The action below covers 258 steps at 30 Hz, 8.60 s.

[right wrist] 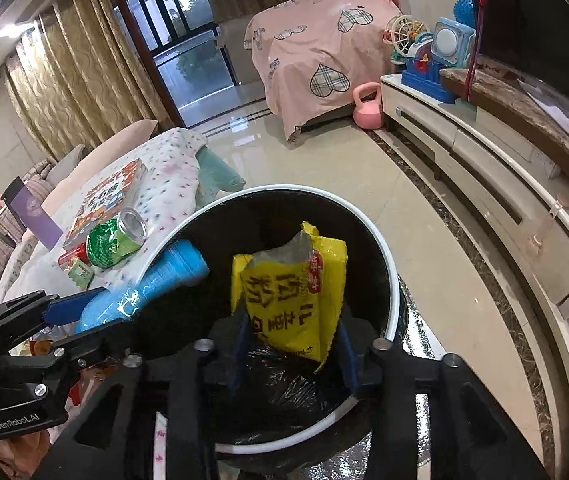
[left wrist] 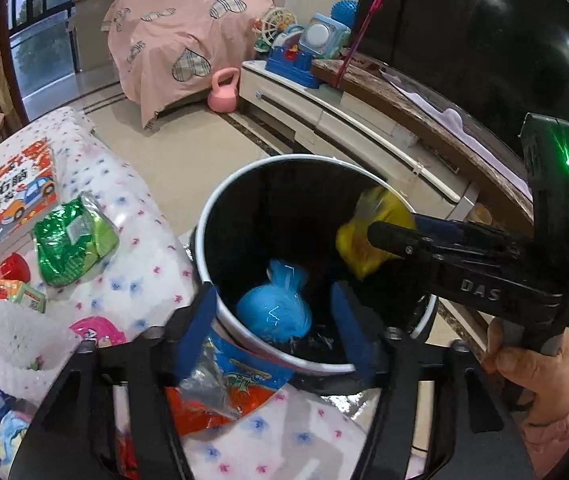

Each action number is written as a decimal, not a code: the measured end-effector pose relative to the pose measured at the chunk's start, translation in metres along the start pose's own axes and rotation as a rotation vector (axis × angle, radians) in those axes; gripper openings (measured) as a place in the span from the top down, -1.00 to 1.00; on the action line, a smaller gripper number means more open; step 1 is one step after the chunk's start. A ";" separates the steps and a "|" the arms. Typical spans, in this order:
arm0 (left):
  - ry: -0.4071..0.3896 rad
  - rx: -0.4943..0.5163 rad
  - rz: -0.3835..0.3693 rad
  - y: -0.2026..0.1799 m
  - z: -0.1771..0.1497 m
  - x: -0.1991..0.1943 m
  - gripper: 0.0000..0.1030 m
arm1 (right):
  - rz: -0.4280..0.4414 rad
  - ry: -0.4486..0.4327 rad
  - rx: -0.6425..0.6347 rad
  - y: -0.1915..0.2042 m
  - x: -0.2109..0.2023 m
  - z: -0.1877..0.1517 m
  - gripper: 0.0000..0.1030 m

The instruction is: Collect trash

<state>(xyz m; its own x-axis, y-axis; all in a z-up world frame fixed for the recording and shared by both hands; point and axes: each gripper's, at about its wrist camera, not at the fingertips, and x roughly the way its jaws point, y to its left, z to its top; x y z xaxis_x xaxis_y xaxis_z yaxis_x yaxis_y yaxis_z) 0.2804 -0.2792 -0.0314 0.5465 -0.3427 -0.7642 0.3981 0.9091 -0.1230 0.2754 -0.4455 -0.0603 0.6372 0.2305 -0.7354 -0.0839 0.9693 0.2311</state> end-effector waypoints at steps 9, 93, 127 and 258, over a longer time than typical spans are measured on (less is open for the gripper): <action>-0.070 -0.087 -0.007 0.021 -0.028 -0.041 -0.52 | 0.034 -0.059 0.055 0.001 -0.022 -0.005 -0.55; -0.097 -0.113 -0.091 0.055 -0.091 -0.093 0.87 | 0.061 -0.183 0.050 0.077 -0.075 -0.071 0.93; -0.057 -0.011 -0.089 0.005 -0.002 -0.016 0.86 | -0.020 -0.126 0.060 0.009 -0.036 -0.008 0.84; -0.126 -0.141 -0.114 0.057 -0.093 -0.105 0.55 | 0.073 -0.161 0.101 0.068 -0.086 -0.091 0.75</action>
<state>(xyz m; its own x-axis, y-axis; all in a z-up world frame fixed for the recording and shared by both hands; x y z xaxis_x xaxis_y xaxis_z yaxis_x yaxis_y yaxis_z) 0.1769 -0.1695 -0.0173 0.5954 -0.4638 -0.6560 0.3601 0.8840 -0.2981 0.1451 -0.3919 -0.0396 0.7475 0.2752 -0.6045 -0.0624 0.9352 0.3486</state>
